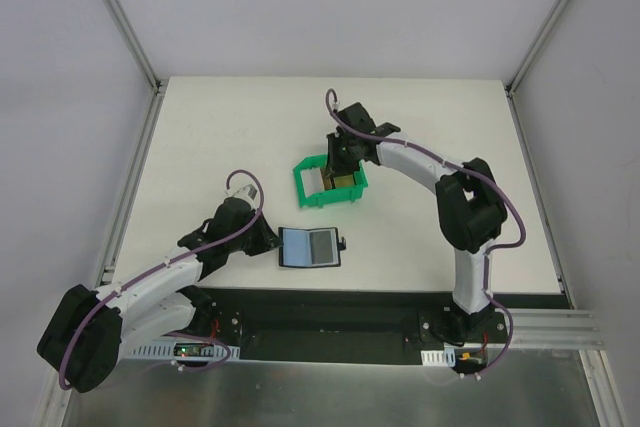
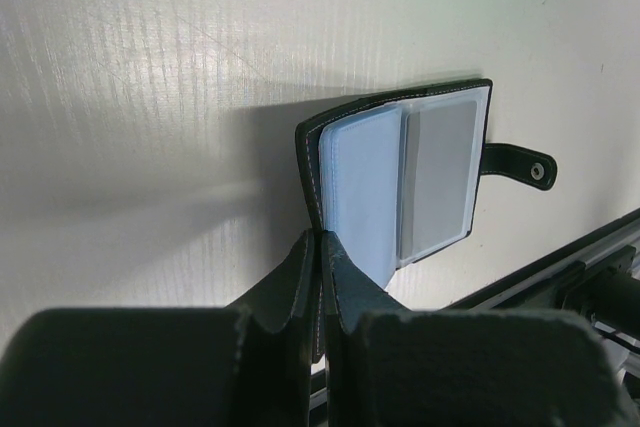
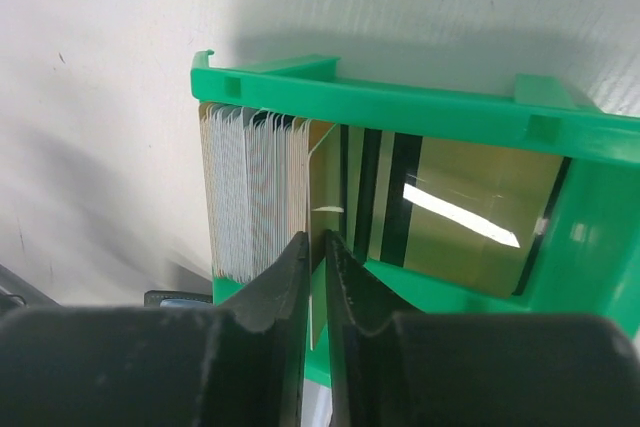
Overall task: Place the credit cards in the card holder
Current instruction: Pick up the credit card from the storage box, then insert the credit card into the card holder.
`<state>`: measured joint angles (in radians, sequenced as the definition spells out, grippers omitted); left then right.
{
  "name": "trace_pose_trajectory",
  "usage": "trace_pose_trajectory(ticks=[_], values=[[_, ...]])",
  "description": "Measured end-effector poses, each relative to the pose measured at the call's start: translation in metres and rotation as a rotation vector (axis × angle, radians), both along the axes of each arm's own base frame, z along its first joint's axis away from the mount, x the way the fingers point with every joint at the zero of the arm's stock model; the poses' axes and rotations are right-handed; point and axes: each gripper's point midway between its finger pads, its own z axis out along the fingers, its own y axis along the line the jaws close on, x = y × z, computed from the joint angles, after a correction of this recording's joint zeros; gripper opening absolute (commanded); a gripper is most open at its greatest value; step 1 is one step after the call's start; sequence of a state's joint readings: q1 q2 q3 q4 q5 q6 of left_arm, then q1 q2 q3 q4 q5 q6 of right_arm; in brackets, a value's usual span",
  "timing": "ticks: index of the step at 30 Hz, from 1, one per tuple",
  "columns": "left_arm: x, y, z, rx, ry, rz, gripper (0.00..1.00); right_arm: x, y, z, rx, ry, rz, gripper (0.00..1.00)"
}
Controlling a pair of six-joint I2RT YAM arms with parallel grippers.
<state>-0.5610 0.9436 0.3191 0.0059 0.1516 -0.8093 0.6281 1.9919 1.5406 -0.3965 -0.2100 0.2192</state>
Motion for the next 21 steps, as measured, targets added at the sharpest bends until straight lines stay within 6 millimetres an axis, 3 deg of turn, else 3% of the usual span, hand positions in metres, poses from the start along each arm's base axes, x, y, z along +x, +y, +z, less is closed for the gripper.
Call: trace_pose_trajectory(ticks=[6,12,16,21], values=[[0.001,0.000,0.000,0.002,-0.007,-0.006,0.00,0.006,-0.012,0.002,-0.048,-0.029,-0.015,0.01],[0.001,0.000,0.001,0.002,-0.010,-0.007,0.00,0.011,-0.021,0.010,-0.083,-0.063,-0.025,0.00],[0.001,0.000,0.000,0.001,-0.013,-0.007,0.00,0.012,-0.025,0.034,-0.063,-0.107,-0.031,0.00],[0.000,0.001,-0.003,0.001,-0.012,-0.005,0.00,0.004,-0.032,0.085,0.039,-0.215,-0.044,0.00]])
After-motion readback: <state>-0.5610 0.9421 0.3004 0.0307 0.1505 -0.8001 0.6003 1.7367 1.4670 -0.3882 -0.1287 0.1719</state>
